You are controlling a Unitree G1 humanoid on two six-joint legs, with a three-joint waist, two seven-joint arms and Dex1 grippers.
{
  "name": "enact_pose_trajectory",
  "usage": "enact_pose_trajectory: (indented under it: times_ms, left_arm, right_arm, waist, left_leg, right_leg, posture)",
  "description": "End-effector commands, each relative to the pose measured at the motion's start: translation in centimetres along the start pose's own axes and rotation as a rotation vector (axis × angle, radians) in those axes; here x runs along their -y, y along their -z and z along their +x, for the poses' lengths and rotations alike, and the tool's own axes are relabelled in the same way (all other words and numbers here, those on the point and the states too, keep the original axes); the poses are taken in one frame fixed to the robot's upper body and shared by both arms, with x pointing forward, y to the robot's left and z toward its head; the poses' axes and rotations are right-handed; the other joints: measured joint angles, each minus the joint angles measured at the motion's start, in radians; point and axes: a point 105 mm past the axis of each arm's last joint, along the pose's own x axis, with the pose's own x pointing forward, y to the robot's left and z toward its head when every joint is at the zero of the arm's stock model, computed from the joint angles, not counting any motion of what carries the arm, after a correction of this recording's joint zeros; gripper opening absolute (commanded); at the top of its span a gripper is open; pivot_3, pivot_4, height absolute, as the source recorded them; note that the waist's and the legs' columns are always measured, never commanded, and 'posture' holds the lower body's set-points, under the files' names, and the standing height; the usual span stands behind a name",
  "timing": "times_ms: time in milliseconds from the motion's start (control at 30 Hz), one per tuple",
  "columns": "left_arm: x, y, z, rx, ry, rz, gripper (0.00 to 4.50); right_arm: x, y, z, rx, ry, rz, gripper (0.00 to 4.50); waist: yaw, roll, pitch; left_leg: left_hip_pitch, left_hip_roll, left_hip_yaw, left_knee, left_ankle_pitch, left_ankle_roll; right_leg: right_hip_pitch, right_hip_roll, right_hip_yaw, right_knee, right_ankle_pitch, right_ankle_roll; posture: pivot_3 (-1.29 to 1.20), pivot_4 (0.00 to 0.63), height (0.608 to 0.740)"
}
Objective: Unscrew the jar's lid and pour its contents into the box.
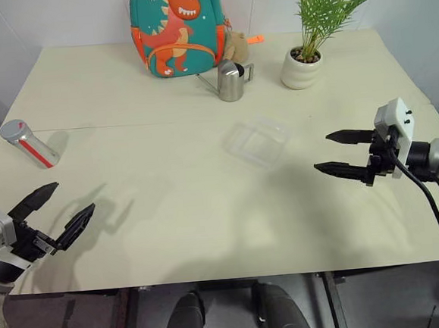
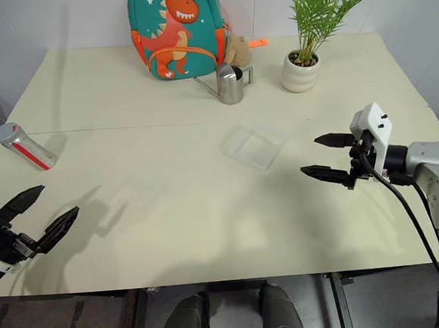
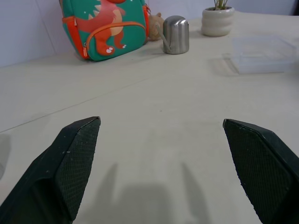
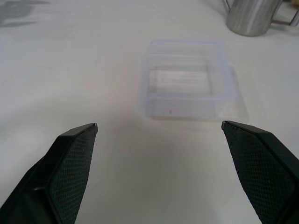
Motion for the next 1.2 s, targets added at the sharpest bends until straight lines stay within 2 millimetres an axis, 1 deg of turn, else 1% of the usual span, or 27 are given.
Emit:
enact_pose_trajectory:
  times_ms: [33, 233, 300, 400, 533, 667, 800, 900, 1033, 1200]
  left_arm:
    - [-0.5, -1.2, 0.2, 0.023, 0.001, 0.051, 4.49]
    - [-0.9, -1.3, 0.1, 0.028, -0.036, 0.063, 4.49]
    - [-1.3, -1.5, 0.2, 0.031, -0.059, 0.074, 4.49]
    - [-2.1, -1.7, 0.4, 0.039, -0.116, 0.095, 4.49]
    - [-3.7, -1.9, 0.5, 0.051, -0.252, 0.125, 4.49]
    - [-4.5, -1.6, 1.0, 0.051, -0.386, 0.137, 4.49]
    - [-5.8, -1.2, 1.5, 0.067, -0.578, 0.108, 4.49]
    - [-6.7, -0.2, 1.8, 0.028, -0.71, 0.076, 4.49]
    - [-7.5, 1.0, 2.9, -0.012, -0.799, 0.054, 4.49]
    - [-10.2, 2.5, 3.9, -0.047, -0.945, 0.011, 4.49]
  right_arm:
    - [0.3, -2.1, -0.6, 0.056, 0.027, -0.058, 4.5]
    - [-0.5, -2.3, 0.1, 0.077, 0.01, -0.056, 4.5]
    - [-0.7, -2.6, 0.4, 0.088, 0.006, -0.056, 4.5]
    - [-1.6, -2.8, 1.0, 0.089, -0.037, -0.05, 4.5]
    - [-2.4, -3.1, 2.1, 0.104, -0.077, -0.041, 4.5]
    - [-3.1, -4.0, 2.9, 0.144, -0.134, -0.054, 4.5]
    - [-3.0, -4.5, 3.6, 0.164, -0.153, -0.064, 4.5]
    - [-2.7, -4.6, 4.2, 0.169, -0.164, -0.073, 4.5]
    - [-2.8, -4.8, 5.1, 0.179, -0.196, -0.082, 4.5]
    - [-2.9, -5.1, 6.1, 0.208, -0.224, -0.09, 4.5]
  waist:
    - [0.0, 0.0, 0.0]
    - [0.0, 0.0, 0.0]
    - [-0.001, 0.0, 0.0]
    - [0.0, 0.0, 0.0]
    - [0.001, 0.0, 0.0]
    - [0.001, 0.0, 0.0]
    - [0.003, 0.0, 0.0]
    - [0.003, -0.002, -0.001]
    - [0.005, -0.002, -0.001]
    - [0.012, -0.002, -0.001]
  left_leg:
    - [0.0, 0.0, 0.0, 0.0, 0.0, 0.0]
    - [0.0, 0.0, 0.0, 0.0, 0.0, 0.0]
    - [0.0, 0.0, 0.001, 0.0, 0.0, 0.0]
    - [0.0, 0.0, 0.001, 0.0, 0.0, 0.0]
    - [0.0, 0.0, 0.001, 0.001, 0.0, 0.0]
    - [0.0, 0.0, 0.001, 0.001, 0.0, 0.0]
    - [0.0, 0.0, 0.001, 0.001, 0.0, 0.0]
    - [0.0, 0.0, 0.001, 0.002, 0.0, 0.0]
    - [0.0, 0.0, 0.001, 0.002, 0.0, 0.0]
    - [0.001, 0.0, 0.001, 0.003, 0.0, 0.0]
  right_leg:
    - [0.0, 0.0, 0.0, 0.0, 0.0, 0.0]
    - [0.0, 0.0, 0.0, 0.0, 0.0, 0.0]
    - [0.0, 0.0, 0.001, 0.0, 0.0, 0.001]
    - [0.0, 0.001, 0.001, 0.0, 0.001, 0.002]
    - [0.0, 0.001, 0.001, 0.0, 0.002, 0.003]
    - [0.0, 0.001, 0.002, 0.0, 0.003, 0.005]
    - [0.0, 0.001, 0.002, 0.001, 0.004, 0.006]
    - [0.0, 0.001, 0.002, 0.001, 0.004, 0.007]
    - [0.0, 0.001, 0.002, 0.002, 0.005, 0.008]
    - [-0.001, 0.002, 0.002, 0.003, 0.005, 0.008]
  posture:
    - [0.0, 0.15, 0.74]
    - [0.0, 0.15, 0.74]
    - [0.0, 0.15, 0.74]
    - [0.0, 0.15, 0.74]
    - [0.0, 0.15, 0.74]
    - [0.0, 0.15, 0.74]
    - [0.0, 0.15, 0.74]
    - [0.0, 0.15, 0.74]
    - [0.0, 0.15, 0.74]
    - [0.0, 0.15, 0.74]
